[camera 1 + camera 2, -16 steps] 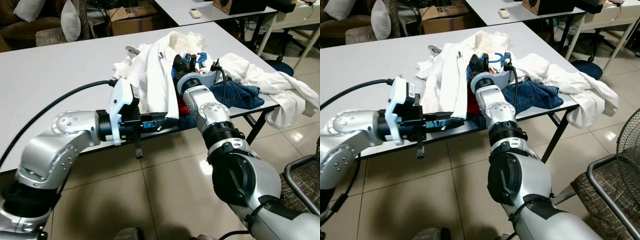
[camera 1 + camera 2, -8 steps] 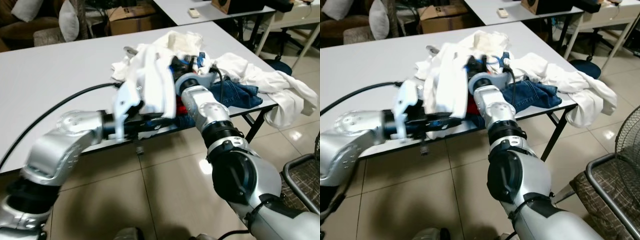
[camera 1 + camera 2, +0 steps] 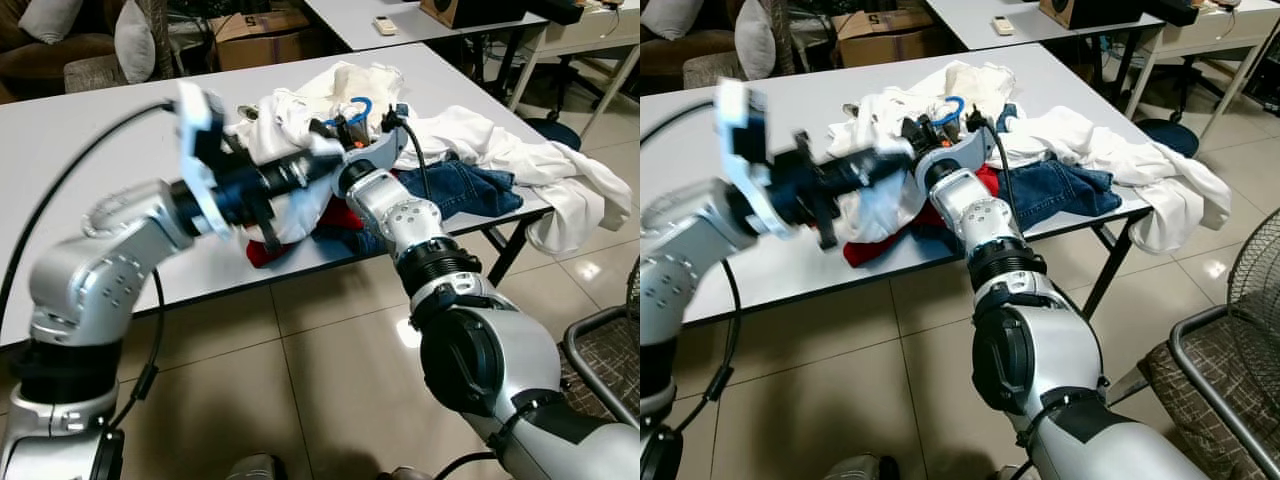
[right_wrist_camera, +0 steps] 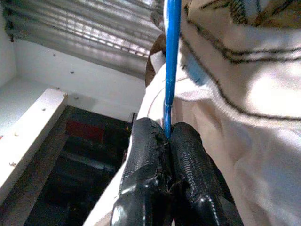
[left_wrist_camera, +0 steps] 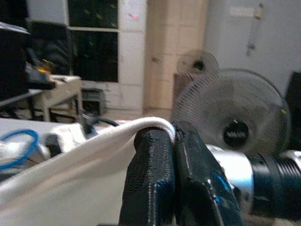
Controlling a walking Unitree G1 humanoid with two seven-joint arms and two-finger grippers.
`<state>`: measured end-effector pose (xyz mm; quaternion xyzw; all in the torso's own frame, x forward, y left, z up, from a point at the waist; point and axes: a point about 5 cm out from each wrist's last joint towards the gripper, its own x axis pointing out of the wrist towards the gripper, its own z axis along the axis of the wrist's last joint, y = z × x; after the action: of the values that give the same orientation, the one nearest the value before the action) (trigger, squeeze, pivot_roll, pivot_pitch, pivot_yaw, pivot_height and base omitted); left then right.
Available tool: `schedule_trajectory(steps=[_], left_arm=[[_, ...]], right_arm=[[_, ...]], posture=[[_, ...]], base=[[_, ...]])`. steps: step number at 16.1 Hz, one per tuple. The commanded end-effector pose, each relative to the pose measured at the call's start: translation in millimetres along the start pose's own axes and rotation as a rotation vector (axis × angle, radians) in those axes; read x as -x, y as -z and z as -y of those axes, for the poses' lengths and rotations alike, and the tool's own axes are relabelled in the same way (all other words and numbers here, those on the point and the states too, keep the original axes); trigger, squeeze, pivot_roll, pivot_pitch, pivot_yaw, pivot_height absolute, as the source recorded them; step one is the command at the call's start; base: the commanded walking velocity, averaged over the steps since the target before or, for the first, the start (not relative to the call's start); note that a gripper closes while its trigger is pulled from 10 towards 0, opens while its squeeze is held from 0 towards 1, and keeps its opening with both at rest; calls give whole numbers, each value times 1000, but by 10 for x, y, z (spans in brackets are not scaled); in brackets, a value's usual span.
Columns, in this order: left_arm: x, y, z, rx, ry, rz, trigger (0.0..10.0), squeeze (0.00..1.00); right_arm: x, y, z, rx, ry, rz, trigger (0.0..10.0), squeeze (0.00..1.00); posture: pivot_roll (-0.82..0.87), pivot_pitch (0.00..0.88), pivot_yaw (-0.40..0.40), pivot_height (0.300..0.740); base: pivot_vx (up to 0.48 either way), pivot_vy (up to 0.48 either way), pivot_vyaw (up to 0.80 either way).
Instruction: Hang hanger
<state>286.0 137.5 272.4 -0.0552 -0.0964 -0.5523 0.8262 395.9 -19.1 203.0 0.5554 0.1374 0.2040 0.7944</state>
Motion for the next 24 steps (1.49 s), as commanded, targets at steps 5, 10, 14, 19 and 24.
schedule_trajectory(steps=[5,10,14,19,24], left_arm=[[142,14,-40,-30,-16,-79,0,0],[-236,220,178,-37,48,-146,0,0],[-411,431,165,-133,-44,-264,941,0],[-132,669,72,-331,-42,-575,10000,1000],[-123,693,228,-281,45,-546,10000,1000]], right_arm=[[9,47,-80,-252,-87,15,10000,0],[18,31,25,-322,18,67,10000,0],[35,9,122,-360,72,98,10000,0],[34,-59,68,-358,35,107,10000,0],[36,-130,46,-272,20,119,10000,0]], posture=[[8,8,58,740],[2,17,54,740],[-7,20,54,740],[-5,18,48,740],[4,16,35,740]], base=[[0,0,0],[0,0,0],[0,0,0],[0,0,0],[0,0,0]])
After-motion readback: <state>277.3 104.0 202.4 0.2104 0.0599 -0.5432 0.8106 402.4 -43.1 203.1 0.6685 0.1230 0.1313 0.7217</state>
